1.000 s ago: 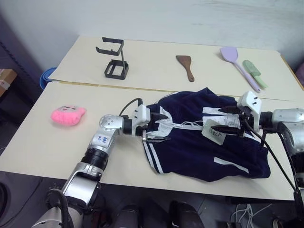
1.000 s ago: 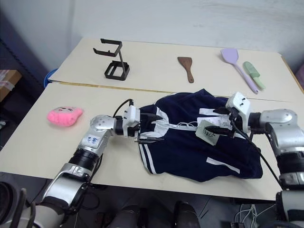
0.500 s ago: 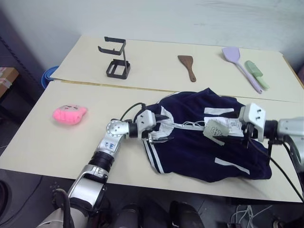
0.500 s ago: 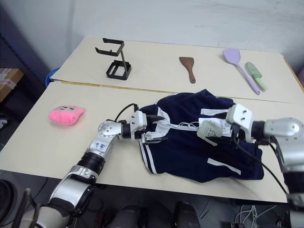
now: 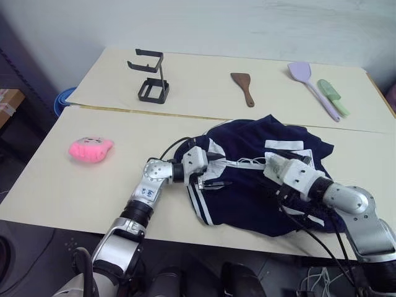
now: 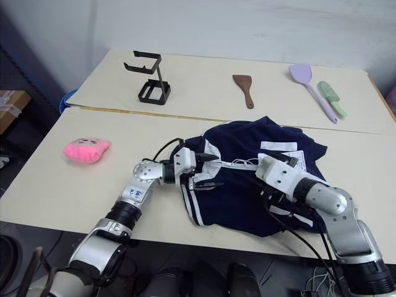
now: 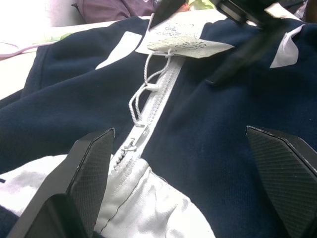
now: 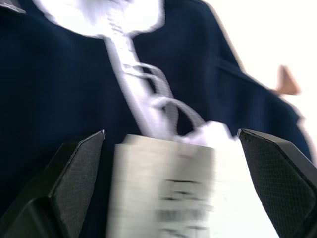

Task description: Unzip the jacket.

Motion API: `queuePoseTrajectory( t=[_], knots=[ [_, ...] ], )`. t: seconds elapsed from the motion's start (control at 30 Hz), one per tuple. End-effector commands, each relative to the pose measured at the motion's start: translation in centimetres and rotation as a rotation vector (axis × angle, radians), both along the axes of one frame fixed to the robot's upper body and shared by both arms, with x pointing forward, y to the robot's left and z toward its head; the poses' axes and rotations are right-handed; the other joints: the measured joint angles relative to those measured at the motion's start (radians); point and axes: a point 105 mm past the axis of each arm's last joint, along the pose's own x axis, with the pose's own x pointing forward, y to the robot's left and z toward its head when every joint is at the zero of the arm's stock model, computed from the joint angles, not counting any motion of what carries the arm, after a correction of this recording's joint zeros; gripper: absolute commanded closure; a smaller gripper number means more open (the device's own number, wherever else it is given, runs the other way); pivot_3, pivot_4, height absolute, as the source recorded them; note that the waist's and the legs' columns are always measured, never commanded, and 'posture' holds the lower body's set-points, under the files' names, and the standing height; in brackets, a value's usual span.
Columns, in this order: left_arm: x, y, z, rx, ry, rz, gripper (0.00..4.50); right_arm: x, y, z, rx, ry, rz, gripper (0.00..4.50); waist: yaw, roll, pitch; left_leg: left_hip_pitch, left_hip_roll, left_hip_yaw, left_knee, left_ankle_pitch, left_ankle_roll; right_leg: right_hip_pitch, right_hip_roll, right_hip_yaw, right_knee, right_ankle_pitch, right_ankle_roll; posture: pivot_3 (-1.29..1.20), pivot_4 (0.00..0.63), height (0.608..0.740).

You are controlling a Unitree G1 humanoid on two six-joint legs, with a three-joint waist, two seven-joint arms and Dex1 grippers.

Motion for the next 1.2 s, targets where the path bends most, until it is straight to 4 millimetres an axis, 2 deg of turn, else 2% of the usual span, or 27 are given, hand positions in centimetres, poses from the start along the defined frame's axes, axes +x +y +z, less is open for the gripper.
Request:
queuePoseTrajectory(
  t=[0.03, 0.2, 0.33, 0.53, 0.73, 0.83, 1.03, 1.13, 1.17, 1.2],
  knots=[
    [-0.2, -0.5, 0.7, -0.002, -0.025, -0.024, 0.10, 0.5, -1.6, 2.3, 0.031, -0.083, -0.070, 0.00, 0.000, 0.000, 0.000, 0.000, 0.000, 0.000, 0.000, 0.000, 0.000, 0.000, 0.000, 0.000, 0.000, 0.000, 0.000, 0.00, 0.150, 0.740],
    [-0.2, -0.5, 0.2, 0.003, -0.013, -0.017, 0.10, 0.9, -4.0, 2.9, -0.027, -0.093, -0.125, 0.00, 0.000, 0.000, 0.000, 0.000, 0.000, 0.000, 0.000, 0.000, 0.000, 0.000, 0.000, 0.000, 0.000, 0.000, 0.000, 0.00, 0.150, 0.740],
    [-0.2, -0.6, 0.0, 0.009, -0.006, -0.015, 0.10, 1.5, -4.8, 2.9, -0.083, -0.110, -0.134, 0.00, -0.001, 0.000, 0.000, 0.000, 0.000, 0.000, -0.001, 0.000, 0.000, 0.000, 0.000, 0.000, 0.000, 0.000, 0.000, 0.00, 0.150, 0.740],
    [0.2, -1.2, 0.3, 0.001, -0.014, -0.006, 0.10, 1.8, -3.9, 1.5, -0.093, -0.097, -0.085, 0.00, -0.001, 0.000, 0.000, 0.000, 0.000, 0.000, -0.001, 0.000, 0.000, 0.000, 0.000, 0.000, 0.000, 0.000, 0.000, 0.00, 0.150, 0.740],
    [1.2, -2.4, 1.8, -0.027, -0.044, 0.009, 0.10, 2.2, -2.7, 1.1, -0.211, -0.199, 0.000, 0.00, -0.002, 0.000, 0.000, 0.000, 0.000, 0.000, -0.001, 0.000, 0.001, 0.000, 0.000, 0.000, 0.000, 0.000, 0.000, 0.00, 0.150, 0.740],
    [1.8, -2.9, 2.4, -0.022, -0.055, 0.026, 0.00, 2.1, -2.1, 1.1, -0.239, -0.238, 0.044, 0.91, -0.002, 0.000, 0.000, 0.000, 0.000, 0.000, -0.001, 0.000, 0.001, 0.000, 0.000, 0.000, 0.000, 0.000, 0.000, 0.00, 0.150, 0.740],
    [2.8, -3.4, 1.2, 0.064, -0.057, 0.071, 0.00, 1.7, -1.8, 2.1, -0.184, -0.256, 0.059, 3.09, -0.002, 0.000, 0.000, 0.000, 0.000, 0.001, -0.001, 0.000, 0.001, 0.000, 0.001, 0.000, 0.000, 0.000, 0.000, 0.00, 0.150, 0.740],
    [3.6, -3.4, 0.6, 0.078, -0.029, 0.126, 0.00, 1.5, -2.2, 2.6, -0.160, -0.254, 0.037, 4.16, 0.000, 0.000, 0.000, 0.000, 0.000, 0.000, -0.001, 0.000, 0.001, 0.000, 0.001, 0.000, 0.000, 0.000, 0.000, 0.00, 0.150, 0.740],
    [3.7, -3.4, 0.3, 0.083, -0.023, 0.138, 0.00, 1.4, -2.4, 2.7, -0.156, -0.254, 0.028, 4.46, 0.001, 0.000, 0.000, 0.000, 0.000, 0.000, -0.001, 0.000, 0.001, 0.000, 0.000, 0.000, 0.000, 0.000, 0.000, 0.00, 0.150, 0.740],
    [3.8, -3.5, 0.1, 0.087, -0.017, 0.148, 0.00, 1.5, -2.7, 2.7, -0.155, -0.253, 0.015, 4.46, 0.001, 0.000, 0.000, 0.000, 0.000, 0.000, -0.001, 0.001, 0.001, 0.000, 0.000, 0.000, 0.000, 0.000, 0.000, 0.00, 0.150, 0.740]
  ],
)
